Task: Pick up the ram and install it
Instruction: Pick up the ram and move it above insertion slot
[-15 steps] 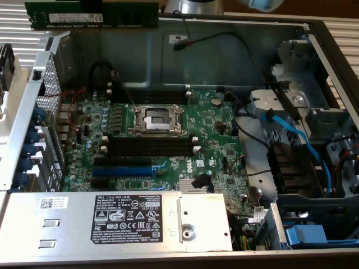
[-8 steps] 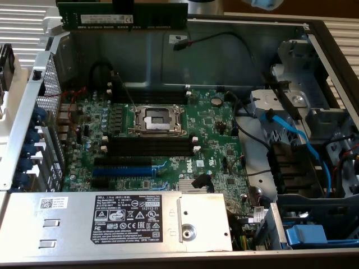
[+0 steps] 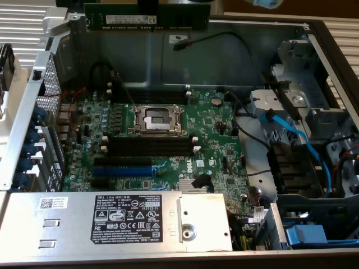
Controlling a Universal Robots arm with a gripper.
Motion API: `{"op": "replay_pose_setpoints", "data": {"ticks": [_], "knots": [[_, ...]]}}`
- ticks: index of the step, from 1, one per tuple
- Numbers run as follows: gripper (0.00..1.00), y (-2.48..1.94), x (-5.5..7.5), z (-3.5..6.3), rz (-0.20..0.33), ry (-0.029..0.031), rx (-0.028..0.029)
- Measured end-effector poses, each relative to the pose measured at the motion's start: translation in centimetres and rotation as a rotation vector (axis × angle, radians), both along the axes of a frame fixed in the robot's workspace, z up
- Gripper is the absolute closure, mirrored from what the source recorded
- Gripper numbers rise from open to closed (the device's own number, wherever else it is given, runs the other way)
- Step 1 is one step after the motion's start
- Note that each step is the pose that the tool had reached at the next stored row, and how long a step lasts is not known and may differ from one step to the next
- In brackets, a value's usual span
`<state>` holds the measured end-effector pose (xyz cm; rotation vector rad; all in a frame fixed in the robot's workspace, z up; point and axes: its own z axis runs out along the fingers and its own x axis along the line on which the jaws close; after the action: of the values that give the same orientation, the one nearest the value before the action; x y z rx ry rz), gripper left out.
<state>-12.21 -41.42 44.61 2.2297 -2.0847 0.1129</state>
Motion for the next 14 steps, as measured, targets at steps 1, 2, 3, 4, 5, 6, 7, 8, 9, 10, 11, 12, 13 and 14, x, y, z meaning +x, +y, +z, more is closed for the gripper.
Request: {"op": "replay_pose_setpoints", "data": {"ticks": [1, 2, 3, 4, 5, 6, 7, 8, 9, 10, 11, 12, 13, 14], "knots": [[0.88, 0.0, 0.02, -0.05, -0.008, 0.0, 0.0001], [0.88, 0.0, 0.03, -0.1, -0.017, 0.0001, 0.0003], [0.88, 0.0, 0.04, -0.15, -0.026, 0.0002, 0.0005], [0.88, 0.01, 0.06, -0.21, -0.034, 0.0002, 0.0009], [0.88, 0.01, 0.12, -0.25, -0.04, 0.0002, 0.0014], [0.88, 0.01, 0.21, -0.25, -0.042, 0.0001, 0.0014], [0.88, 0.01, 0.22, -0.25, -0.042, 0.0002, 0.0014], [0.88, 0.01, 0.22, -0.25, -0.042, 0.0002, 0.0014], [0.88, 0.01, 0.22, -0.25, -0.042, 0.0002, 0.0014], [0.88, 0.01, 0.22, -0.25, -0.042, 0.0002, 0.0014], [0.88, 0.08, 0.22, -0.27, -0.042, 0.0001, 0.0017], [0.88, 0.24, 0.23, -0.28, -0.042, 0.0, 0.0014], [0.88, 0.42, 0.23, -0.3, -0.042, -0.0004, 0.0014], [0.88, 0.59, 0.22, -0.32, -0.042, -0.0013, 0.0015]]}}
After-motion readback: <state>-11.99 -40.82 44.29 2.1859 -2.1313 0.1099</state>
